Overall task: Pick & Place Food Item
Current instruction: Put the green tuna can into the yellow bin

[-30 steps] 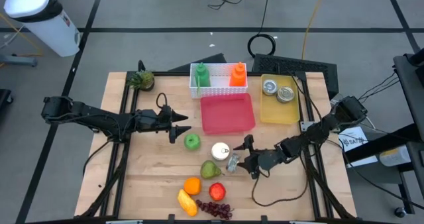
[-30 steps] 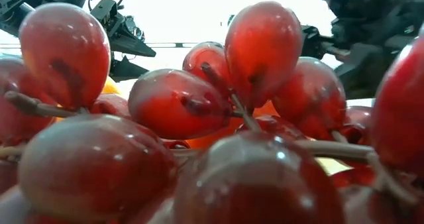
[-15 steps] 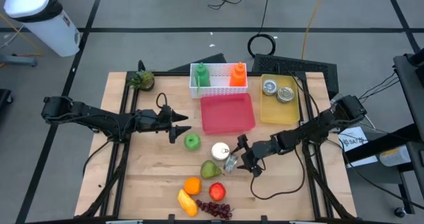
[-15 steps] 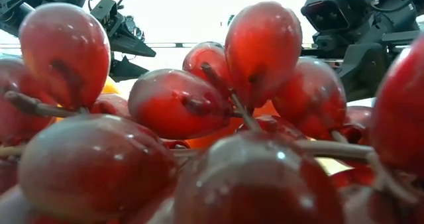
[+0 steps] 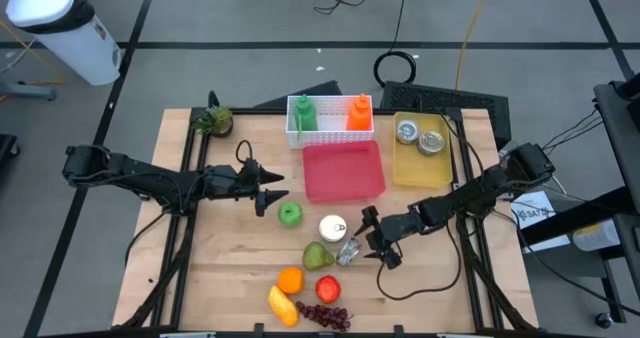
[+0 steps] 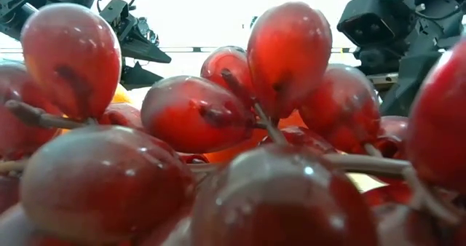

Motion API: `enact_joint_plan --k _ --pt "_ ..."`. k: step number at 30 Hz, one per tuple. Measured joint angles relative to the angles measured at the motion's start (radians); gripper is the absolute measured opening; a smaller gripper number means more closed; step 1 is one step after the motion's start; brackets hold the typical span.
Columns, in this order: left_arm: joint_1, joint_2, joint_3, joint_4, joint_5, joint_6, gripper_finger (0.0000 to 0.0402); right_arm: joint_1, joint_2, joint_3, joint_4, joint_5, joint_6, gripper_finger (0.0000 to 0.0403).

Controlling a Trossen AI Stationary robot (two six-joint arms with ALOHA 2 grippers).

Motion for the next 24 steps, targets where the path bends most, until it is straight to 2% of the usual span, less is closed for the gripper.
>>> enact_joint_plan --k 8,17,24 --pt "0.0 0.0 0.0 -0.002 0.0 0.002 0.0301 0.002 0.0 0.0 0.041 0.025 -0.035 0.0309" --pt "0.0 0.0 0.0 -0.005 0.0 0.002 0.0301 0.047 -0.028 -0.002 0.015 -0.077 0.028 0.0309" --pt "0.0 0.0 0.0 -0.005 0.0 0.002 0.0301 0.075 -0.046 0.0 0.05 -0.058 0.002 0.0309"
